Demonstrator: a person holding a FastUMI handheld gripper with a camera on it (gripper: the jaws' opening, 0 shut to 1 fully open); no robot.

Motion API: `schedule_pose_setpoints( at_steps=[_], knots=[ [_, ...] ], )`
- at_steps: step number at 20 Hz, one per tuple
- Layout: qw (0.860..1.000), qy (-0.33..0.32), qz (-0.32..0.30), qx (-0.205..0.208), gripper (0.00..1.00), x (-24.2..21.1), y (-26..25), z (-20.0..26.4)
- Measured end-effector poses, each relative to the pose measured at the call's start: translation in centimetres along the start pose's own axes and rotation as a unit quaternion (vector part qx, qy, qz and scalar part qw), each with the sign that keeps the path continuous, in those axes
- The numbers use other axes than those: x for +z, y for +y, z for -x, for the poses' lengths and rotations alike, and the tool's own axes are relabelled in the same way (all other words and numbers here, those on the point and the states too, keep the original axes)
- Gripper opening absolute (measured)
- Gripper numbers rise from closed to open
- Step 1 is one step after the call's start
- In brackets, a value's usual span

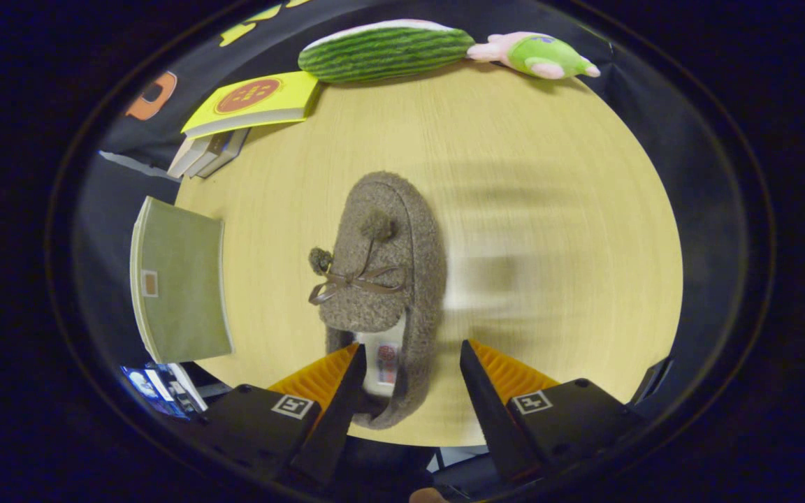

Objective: Open the storage box then place both shoes into the box .Put the left shoe in first, then the right shoe, with the right side of both shoes facing outward in a uniform manner.

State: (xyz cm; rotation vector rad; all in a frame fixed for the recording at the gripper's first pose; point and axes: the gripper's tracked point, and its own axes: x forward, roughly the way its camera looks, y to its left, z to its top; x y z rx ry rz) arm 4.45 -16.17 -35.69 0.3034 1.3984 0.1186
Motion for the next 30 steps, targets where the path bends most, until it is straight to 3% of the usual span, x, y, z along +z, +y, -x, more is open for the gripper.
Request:
schedule_pose_setpoints(
  at_steps=[3,6,11,14,23,30],
  knots=[
    [1.0,0.012,-0.013,0.016,0.78,-0.3,0.2,-0.7],
    [0.999,0.024,-0.032,0.027,0.51,-0.7,0.1,-1.4],
    [0.998,0.028,-0.05,0.022,0.33,-0.8,-0.5,-1.6],
    [0.998,0.022,-0.049,0.011,0.1,-0.8,-0.4,-1.3],
    [0.999,0.017,-0.039,0.028,0.06,-3.2,3.8,1.7],
    [0.996,-0.007,-0.032,0.08,0.06,-4.7,13.9,8.1]
  ],
)
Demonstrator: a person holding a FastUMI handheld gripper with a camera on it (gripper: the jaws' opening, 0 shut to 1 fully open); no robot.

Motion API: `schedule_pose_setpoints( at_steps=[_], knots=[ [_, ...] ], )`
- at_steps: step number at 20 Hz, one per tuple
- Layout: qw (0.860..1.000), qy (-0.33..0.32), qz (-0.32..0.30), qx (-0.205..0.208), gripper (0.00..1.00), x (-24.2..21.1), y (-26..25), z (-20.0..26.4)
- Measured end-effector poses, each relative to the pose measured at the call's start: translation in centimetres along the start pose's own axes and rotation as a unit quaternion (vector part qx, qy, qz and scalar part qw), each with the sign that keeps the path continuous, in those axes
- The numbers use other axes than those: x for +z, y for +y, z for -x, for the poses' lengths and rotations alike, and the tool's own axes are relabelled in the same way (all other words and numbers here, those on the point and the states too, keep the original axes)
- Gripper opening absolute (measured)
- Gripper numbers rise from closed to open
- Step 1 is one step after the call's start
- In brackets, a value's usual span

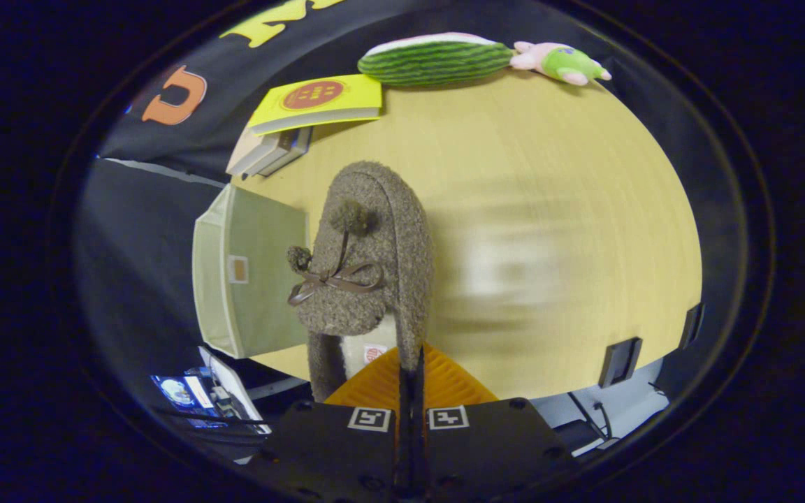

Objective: Open the storage box then place both shoes into the box .Put the left shoe in first, then the right shoe, with the right side of both shoes facing outward in a uniform manner.

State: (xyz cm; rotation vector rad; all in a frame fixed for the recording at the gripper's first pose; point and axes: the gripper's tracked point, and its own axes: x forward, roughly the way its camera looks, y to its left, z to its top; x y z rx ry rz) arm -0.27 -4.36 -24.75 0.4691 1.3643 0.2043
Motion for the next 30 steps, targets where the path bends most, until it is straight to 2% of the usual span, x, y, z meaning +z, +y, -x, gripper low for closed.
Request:
schedule_pose_setpoints(
  at_steps=[7,11,14,19,26,30],
  knots=[
    [0.998,-0.036,0.014,0.042,0.06,-0.3,13.9,3.1],
    [0.998,-0.04,0.012,0.053,0.06,0.2,20.6,1.7],
    [0.998,-0.036,-0.007,0.049,0.06,0.8,23.6,-0.5],
    [0.999,-0.031,0.001,0.011,0.06,1.2,25.2,-4.6],
    [0.999,-0.01,-0.004,-0.033,0.06,0.4,23.3,-7.9],
    [0.999,-0.008,0.001,-0.032,0.09,0.3,23.3,-8.5]
  ],
)
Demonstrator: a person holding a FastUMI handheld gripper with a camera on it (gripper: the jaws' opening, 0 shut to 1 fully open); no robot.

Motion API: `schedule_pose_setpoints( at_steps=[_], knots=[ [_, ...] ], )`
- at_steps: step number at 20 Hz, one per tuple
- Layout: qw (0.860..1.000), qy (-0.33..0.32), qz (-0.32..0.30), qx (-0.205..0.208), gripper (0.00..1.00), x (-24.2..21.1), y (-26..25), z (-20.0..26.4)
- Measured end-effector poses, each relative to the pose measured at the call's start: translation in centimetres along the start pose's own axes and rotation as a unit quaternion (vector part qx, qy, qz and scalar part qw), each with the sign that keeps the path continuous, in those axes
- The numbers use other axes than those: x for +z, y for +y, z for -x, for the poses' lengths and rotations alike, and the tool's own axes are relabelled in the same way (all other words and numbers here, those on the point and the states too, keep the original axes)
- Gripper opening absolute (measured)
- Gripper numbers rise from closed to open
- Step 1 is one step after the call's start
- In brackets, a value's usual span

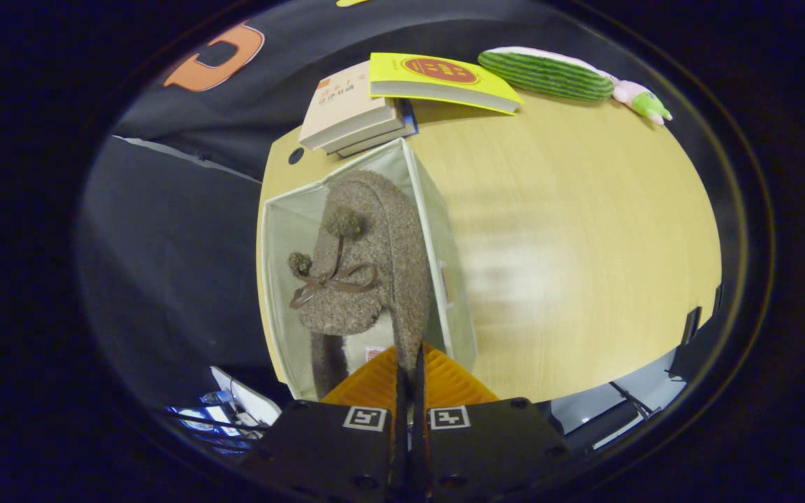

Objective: Open the storage box then place both shoes into the box .Put the left shoe in first, then the right shoe, with the right side of both shoes facing outward in a uniform manner.

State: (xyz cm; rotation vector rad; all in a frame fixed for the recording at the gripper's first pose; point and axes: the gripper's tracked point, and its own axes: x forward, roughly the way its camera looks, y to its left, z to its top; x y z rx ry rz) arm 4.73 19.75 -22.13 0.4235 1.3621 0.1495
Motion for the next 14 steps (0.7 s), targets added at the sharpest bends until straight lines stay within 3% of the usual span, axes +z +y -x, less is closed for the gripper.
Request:
schedule_pose_setpoints(
  at_steps=[5,7,8,10,14],
  knots=[
    [1.0,-0.015,0.018,0.01,0.26,0.4,0.8,0.3],
    [0.999,-0.031,0.034,0.004,0.43,0.9,0.9,0.9],
    [0.998,-0.044,0.043,-0.001,0.56,1.3,0.8,1.3],
    [0.994,-0.079,0.07,-0.008,0.68,2.2,1.1,2.5],
    [0.977,-0.176,0.113,-0.034,0.69,4.9,1.4,6.6]
  ],
)
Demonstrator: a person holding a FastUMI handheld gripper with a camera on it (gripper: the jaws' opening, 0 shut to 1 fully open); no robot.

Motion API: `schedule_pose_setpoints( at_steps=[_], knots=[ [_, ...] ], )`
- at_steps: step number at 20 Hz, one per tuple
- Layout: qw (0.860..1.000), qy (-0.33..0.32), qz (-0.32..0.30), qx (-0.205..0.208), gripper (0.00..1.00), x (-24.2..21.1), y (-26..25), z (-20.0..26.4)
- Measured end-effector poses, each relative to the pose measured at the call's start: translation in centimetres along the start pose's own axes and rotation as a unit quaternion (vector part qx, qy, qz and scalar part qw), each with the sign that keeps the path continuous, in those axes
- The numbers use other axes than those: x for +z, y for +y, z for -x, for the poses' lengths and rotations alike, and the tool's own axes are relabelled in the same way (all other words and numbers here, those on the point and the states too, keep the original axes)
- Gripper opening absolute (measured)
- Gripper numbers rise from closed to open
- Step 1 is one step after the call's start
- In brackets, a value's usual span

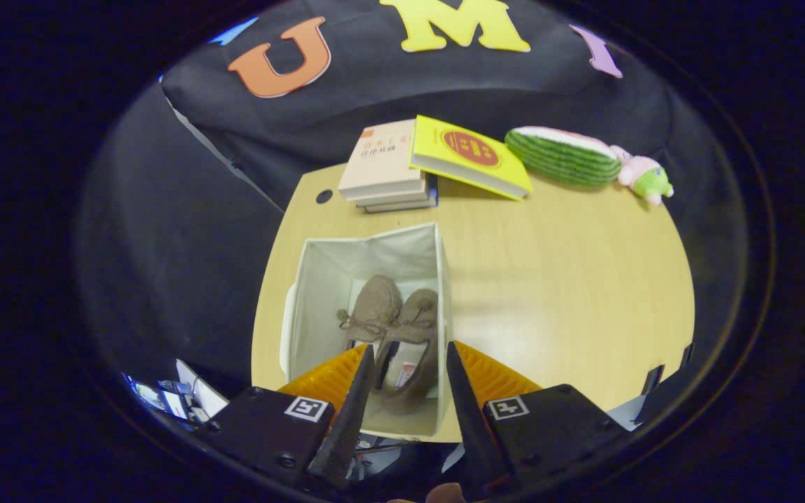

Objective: Open the storage box then place both shoes into the box .Put the left shoe in first, then the right shoe, with the right side of both shoes facing outward in a uniform manner.

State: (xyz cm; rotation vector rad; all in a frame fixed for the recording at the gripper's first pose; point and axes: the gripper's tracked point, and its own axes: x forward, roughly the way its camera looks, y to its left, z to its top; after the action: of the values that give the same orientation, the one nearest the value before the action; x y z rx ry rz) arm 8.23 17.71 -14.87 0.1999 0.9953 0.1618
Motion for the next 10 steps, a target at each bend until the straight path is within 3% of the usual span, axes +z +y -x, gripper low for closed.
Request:
schedule_pose_setpoints(
  at_steps=[3,7,10],
  knots=[
    [0.995,-0.087,0.033,-0.028,0.7,3.1,-1.4,3.5],
    [0.982,-0.18,0.044,-0.043,0.95,5.4,-2.0,8.8],
    [0.965,-0.251,0.036,-0.061,0.95,6.8,-3.4,13.0]
  ],
)
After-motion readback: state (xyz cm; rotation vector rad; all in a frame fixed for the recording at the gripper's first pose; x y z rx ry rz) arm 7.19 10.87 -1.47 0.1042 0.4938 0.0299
